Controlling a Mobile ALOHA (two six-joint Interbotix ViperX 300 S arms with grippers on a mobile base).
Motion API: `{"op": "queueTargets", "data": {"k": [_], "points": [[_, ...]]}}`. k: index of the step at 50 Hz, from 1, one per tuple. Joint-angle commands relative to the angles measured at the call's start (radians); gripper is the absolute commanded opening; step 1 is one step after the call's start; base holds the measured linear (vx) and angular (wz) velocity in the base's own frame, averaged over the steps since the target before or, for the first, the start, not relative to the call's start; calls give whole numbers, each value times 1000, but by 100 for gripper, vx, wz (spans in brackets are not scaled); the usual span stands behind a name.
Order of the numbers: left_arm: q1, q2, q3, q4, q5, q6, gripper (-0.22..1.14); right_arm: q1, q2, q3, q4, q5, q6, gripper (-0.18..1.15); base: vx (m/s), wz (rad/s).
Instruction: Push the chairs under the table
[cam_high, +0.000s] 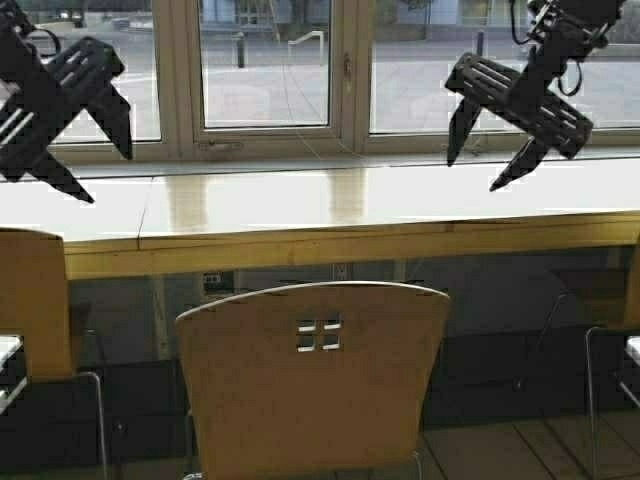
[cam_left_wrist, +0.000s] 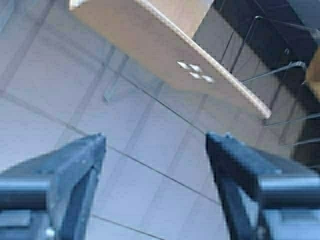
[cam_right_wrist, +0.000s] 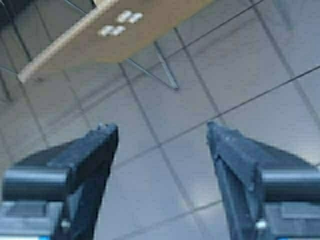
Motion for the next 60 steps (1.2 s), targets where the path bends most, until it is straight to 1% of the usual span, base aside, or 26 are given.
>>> {"op": "queueTargets", "data": {"k": [1, 5, 8, 14, 18, 23, 31, 38, 49, 60], "points": [[-78, 121, -57, -150, -100, -25, 93, 2, 58, -25, 281, -57, 2, 91, 20, -4], [-133, 189, -77, -224, -146, -35, 93, 20, 106, -28, 420, -74, 2, 91, 20, -4], [-169, 235, -87, -275, -160, -49, 93, 41, 140, -38, 488, -80, 0, 91, 20, -7], [-216, 308, -87, -391, -190, -103, 93, 91, 179, -60, 577, -94, 2, 91, 20, -7], [-236, 348, -91, -443, -199, -133, 93, 110, 193, -61, 607, -129, 2, 91, 18, -4], [-249, 387, -104, -449, -199, -149, 93, 109, 218, -69, 632, -149, 6, 91, 17, -4], [-261, 430, -112, -494, -187, -189, 93, 104, 245, -64, 666, -152, 6, 91, 14, -1], [-270, 479, -169, -494, -150, -199, 93, 104, 268, -77, 672, -147, 6, 91, 12, 5], [-285, 578, -267, -499, -115, -202, 93, 72, 298, -87, 673, -138, 6, 91, 10, 9], [-295, 675, -331, -499, -46, -202, 93, 64, 356, -71, 681, -123, 6, 91, 8, 8]]}}
